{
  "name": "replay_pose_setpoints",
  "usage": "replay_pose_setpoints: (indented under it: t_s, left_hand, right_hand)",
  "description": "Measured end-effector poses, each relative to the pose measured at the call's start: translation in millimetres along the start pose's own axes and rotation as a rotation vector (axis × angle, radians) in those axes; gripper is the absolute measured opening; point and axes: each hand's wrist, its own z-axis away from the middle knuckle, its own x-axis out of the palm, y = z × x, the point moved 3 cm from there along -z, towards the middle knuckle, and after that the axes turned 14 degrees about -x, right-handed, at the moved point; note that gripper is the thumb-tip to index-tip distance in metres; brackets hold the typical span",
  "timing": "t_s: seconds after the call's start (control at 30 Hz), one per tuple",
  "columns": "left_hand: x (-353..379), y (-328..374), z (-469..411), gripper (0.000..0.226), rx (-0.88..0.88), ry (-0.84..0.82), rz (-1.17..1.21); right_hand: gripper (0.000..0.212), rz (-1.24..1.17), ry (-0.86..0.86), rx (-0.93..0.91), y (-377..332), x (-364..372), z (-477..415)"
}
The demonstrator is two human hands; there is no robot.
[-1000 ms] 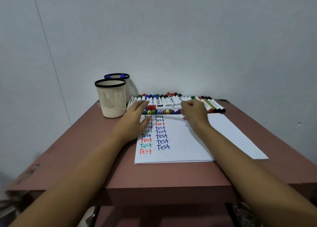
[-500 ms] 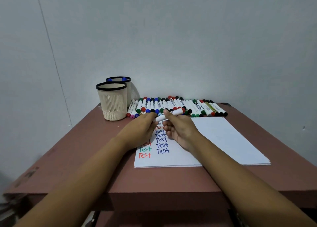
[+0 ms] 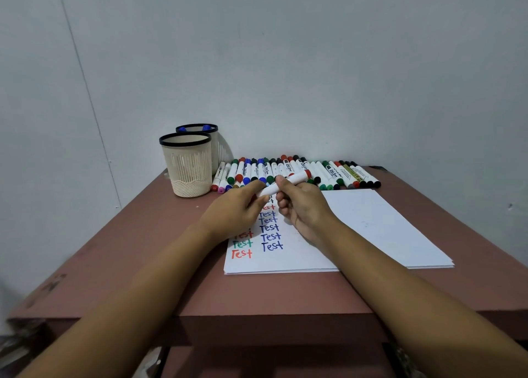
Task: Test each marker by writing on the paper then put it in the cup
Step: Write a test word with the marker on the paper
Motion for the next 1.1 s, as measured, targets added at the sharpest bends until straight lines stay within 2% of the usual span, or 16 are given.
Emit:
replay_pose_setpoints:
  t_s: [0.13,0.3,0.43,0.6,0.67,0.73,0.83,1.0,1.1]
  left_hand:
    - [1.0,-0.4,-1.4,0.03,-0.018,0.021,0.041]
    - [-5.3,-5.2,0.5,0.036,-0.052,0.118,0.078]
    - [-5.2,-8.3,-0.7,0.035,-0.078,0.082,0.109]
    - [-9.6,-15.9,-3.3,0.019,-0.239,0.071,0.34]
    - [-12.1,-21.6,-6.9,0.022,-0.312,0.11,0.419]
    - [-12.3,-27.3,-10.3,0.029,-0.404,0.128,0.486]
    - [-10.2,-31.2,-12.9,0.03,-0.47,0.1,0.475]
    - [-7.5,-32.3,-10.6,0.037,-0.373,0.054,0.372]
    - [-8.1,-33.4,-9.8,0.04,-0.376,0.065,0.414]
  right_hand:
    - [0.024,-0.005,-0.006,-0.015,-0.2,0.3,0.2]
    - [0.022,-0.054,-0.047,-0.141,-6.3,-0.3,0.3]
    - [0.02,-0.053,-0.022,-0.134,-7.6,1.9,2.1]
    - [0.014,-0.301,0.052,-0.055,-13.3,-1.1,4.1]
    - [0.011,-0.349,0.032,-0.03,-12.8,-1.8,5.8]
    - [0.007,-0.306,0.004,-0.031,-10.1,-2.3,7.1]
    - [0.014,-0.211,-0.031,-0.066,-8.0,-2.0,10.4]
    - [0.022,0.054,-0.097,-0.216,-8.0,1.7,17.9]
    - [0.024,0.15,-0.151,-0.243,-5.8,6.2,23.4]
